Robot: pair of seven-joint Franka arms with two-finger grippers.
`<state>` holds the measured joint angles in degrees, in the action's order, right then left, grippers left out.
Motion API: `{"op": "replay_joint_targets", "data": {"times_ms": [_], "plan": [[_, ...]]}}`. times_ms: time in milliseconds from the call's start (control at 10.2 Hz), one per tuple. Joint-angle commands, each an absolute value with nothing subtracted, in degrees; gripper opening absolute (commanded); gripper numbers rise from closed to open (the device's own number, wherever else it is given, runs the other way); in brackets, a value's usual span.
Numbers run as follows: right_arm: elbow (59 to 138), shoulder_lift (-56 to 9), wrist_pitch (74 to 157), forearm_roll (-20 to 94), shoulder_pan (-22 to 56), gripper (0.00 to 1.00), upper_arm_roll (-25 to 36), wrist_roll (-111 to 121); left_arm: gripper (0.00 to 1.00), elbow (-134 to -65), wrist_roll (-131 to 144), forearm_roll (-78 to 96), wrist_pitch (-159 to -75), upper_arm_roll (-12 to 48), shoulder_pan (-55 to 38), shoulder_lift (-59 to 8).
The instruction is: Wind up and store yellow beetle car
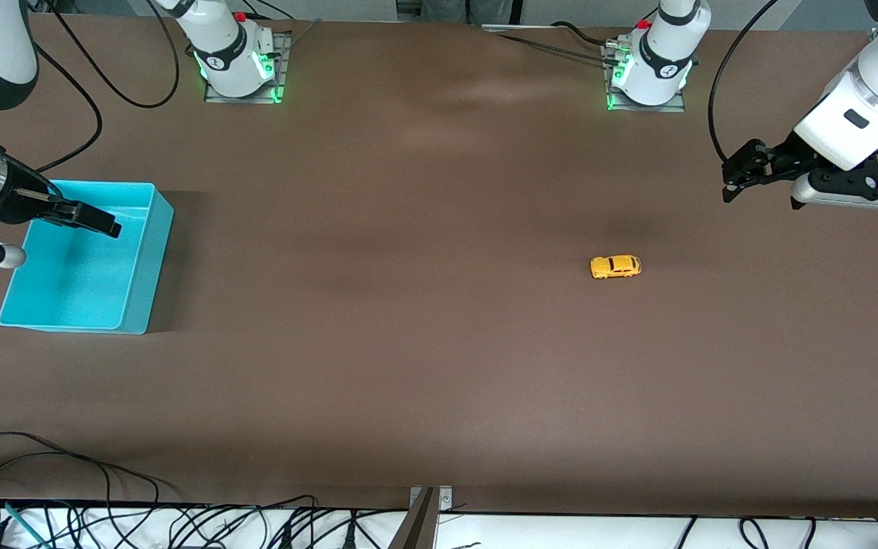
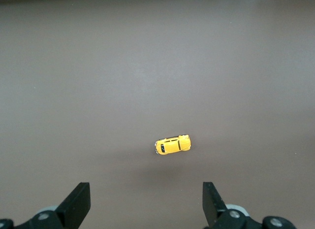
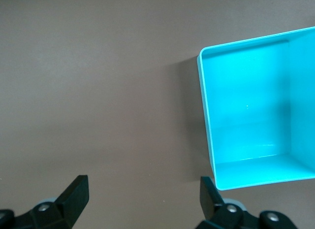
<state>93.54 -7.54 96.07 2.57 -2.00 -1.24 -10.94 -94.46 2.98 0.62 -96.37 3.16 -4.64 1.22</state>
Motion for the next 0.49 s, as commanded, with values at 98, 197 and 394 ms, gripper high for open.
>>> {"op": "replay_joint_targets", "data": {"times_ms": [98,197,394], "plan": [[92.7,-7.8,96.2,3.8,-2.2,1.00,-1.2,-10.7,1.00,-92.5,3.4,-0.4,-94.8,3.5,-4.5,0.4],[92.7,-7.7,96.2,3.8,-2.3,1.00,-1.2,-10.7,1.00,-92.5,3.4,-0.4,-94.9,3.5,-4.5,0.4],[92.7,-7.8,96.2,3.7,-2.4,1.00,-1.2,-10.6,1.00,-92.5,3.4,-0.4,-94.8,3.5,-4.5,0.4]]}}
